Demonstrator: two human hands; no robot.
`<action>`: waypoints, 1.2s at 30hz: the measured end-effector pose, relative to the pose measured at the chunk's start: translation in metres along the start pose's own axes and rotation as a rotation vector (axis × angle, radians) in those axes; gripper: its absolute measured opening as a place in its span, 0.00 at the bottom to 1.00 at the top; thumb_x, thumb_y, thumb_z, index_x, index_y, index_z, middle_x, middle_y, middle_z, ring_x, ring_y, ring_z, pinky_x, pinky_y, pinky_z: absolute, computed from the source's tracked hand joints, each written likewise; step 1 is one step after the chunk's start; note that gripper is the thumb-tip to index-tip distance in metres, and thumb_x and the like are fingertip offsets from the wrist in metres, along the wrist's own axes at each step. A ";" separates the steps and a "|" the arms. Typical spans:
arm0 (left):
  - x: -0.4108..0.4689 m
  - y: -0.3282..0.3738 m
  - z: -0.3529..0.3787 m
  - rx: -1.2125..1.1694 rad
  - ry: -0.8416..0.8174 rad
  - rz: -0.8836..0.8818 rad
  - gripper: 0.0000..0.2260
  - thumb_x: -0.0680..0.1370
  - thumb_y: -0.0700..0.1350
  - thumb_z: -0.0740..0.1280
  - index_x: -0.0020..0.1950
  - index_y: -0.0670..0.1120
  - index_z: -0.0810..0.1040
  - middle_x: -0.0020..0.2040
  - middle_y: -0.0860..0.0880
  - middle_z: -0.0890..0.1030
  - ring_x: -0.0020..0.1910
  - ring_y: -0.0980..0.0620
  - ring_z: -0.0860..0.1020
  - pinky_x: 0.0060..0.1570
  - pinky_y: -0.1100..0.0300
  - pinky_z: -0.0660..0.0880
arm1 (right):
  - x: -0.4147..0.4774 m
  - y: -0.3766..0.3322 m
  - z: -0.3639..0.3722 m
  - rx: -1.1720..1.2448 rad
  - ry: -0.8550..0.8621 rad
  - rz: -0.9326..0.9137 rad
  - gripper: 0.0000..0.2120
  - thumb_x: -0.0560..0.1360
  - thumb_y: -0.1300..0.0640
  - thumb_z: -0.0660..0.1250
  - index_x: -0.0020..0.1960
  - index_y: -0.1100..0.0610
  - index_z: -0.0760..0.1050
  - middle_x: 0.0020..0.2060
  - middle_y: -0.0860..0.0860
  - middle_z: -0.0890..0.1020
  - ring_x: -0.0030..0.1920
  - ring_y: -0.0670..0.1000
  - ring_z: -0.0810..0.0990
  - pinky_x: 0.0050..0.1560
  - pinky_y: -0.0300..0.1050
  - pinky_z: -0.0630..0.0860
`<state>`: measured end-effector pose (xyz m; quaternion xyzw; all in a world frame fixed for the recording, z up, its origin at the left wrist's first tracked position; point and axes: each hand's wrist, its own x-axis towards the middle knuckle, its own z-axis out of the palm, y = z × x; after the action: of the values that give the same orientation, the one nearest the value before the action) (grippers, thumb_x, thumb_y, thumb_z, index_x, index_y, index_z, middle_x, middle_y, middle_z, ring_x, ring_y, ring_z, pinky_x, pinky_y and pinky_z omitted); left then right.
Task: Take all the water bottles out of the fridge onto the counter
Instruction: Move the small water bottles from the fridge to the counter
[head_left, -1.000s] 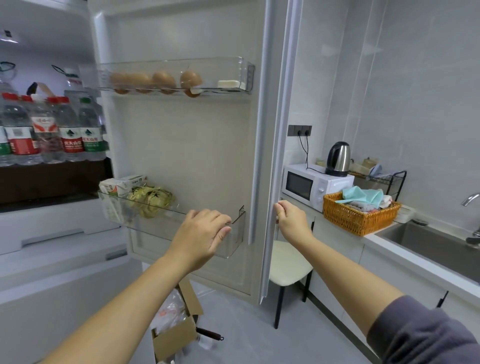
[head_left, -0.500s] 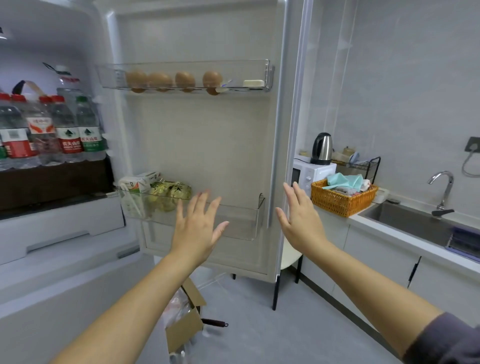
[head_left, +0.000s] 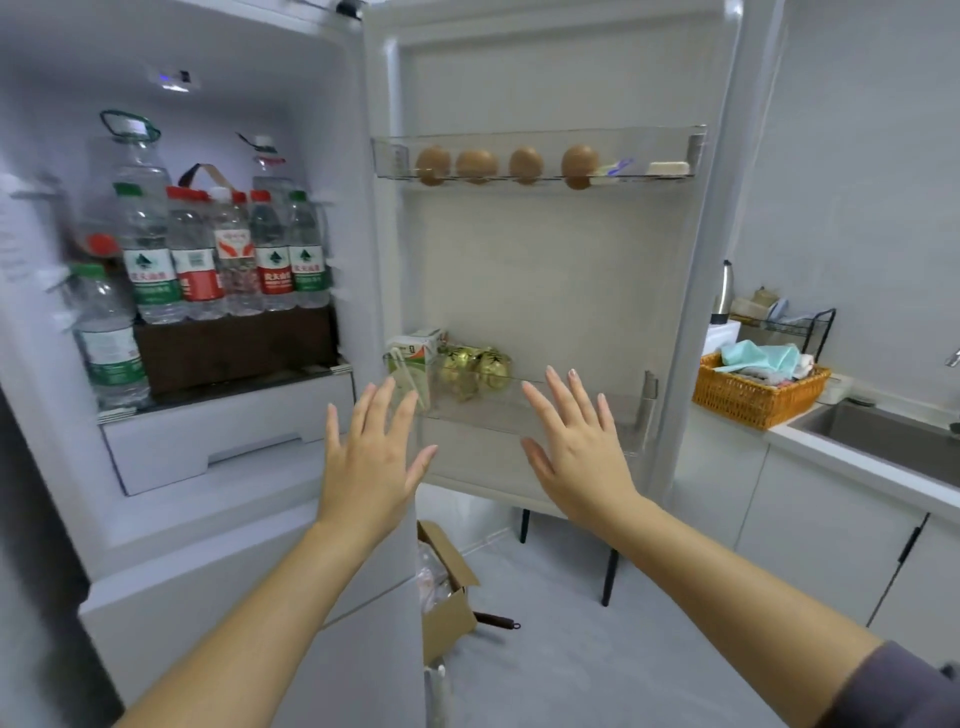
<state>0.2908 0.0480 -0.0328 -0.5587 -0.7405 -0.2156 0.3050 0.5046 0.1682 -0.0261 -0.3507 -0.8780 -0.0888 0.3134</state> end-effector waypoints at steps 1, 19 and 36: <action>-0.004 -0.012 -0.001 0.022 -0.003 -0.013 0.28 0.77 0.58 0.59 0.72 0.43 0.70 0.73 0.39 0.69 0.72 0.40 0.67 0.67 0.33 0.62 | 0.004 -0.010 0.005 0.002 -0.005 -0.020 0.28 0.81 0.47 0.56 0.79 0.49 0.55 0.79 0.54 0.55 0.79 0.58 0.48 0.76 0.63 0.50; -0.002 -0.207 0.025 0.305 -0.095 -0.347 0.28 0.77 0.55 0.67 0.72 0.42 0.71 0.73 0.40 0.68 0.73 0.40 0.66 0.67 0.34 0.62 | 0.143 -0.155 0.146 0.208 -0.132 -0.410 0.28 0.83 0.49 0.56 0.80 0.49 0.50 0.80 0.52 0.46 0.79 0.56 0.41 0.78 0.58 0.45; 0.114 -0.365 0.043 0.176 -0.124 -0.598 0.29 0.80 0.51 0.64 0.77 0.44 0.57 0.78 0.40 0.56 0.76 0.41 0.57 0.70 0.45 0.64 | 0.314 -0.249 0.280 0.166 -0.489 -0.439 0.29 0.83 0.49 0.54 0.80 0.44 0.43 0.80 0.50 0.44 0.79 0.59 0.43 0.77 0.61 0.51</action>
<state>-0.0904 0.0527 0.0233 -0.2999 -0.9050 -0.1961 0.2295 0.0254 0.2660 -0.0384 -0.1376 -0.9859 0.0044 0.0946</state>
